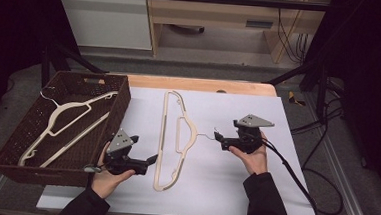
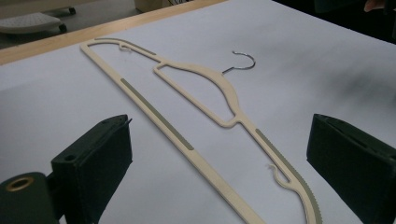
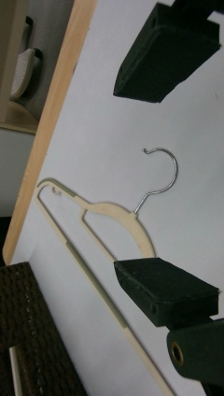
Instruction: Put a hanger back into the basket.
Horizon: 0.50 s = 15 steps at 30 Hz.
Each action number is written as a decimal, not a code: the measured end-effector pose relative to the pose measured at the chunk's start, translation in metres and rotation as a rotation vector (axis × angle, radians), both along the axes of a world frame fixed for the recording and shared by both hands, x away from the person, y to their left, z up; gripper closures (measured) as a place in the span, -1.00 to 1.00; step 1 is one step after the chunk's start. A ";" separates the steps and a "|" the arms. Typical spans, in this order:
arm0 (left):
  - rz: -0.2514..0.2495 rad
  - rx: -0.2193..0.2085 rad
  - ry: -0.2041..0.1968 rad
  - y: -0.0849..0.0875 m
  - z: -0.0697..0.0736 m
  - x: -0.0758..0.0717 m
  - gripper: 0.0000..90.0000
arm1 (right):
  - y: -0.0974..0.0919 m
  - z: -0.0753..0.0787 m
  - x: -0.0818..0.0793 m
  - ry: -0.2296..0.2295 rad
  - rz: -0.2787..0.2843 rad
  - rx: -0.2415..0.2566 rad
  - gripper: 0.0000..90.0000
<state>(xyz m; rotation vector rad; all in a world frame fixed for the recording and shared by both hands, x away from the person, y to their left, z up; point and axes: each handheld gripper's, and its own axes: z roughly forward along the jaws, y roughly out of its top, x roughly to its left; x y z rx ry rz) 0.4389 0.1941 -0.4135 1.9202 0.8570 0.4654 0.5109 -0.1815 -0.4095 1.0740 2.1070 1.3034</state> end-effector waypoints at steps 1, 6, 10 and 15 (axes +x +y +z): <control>-0.004 0.002 0.002 0.000 -0.001 0.000 -0.85 | 0.001 -0.002 0.003 0.008 0.002 -0.009 -0.66; -0.009 0.015 0.007 -0.003 -0.006 0.001 -0.84 | 0.008 -0.012 0.016 0.037 0.000 -0.028 -0.54; -0.019 0.030 0.022 -0.006 -0.011 0.004 -0.84 | 0.016 -0.018 0.026 0.058 0.008 -0.055 -0.44; -0.032 0.035 0.032 -0.008 -0.013 0.005 -0.84 | 0.028 -0.028 0.038 0.094 0.016 -0.103 -0.31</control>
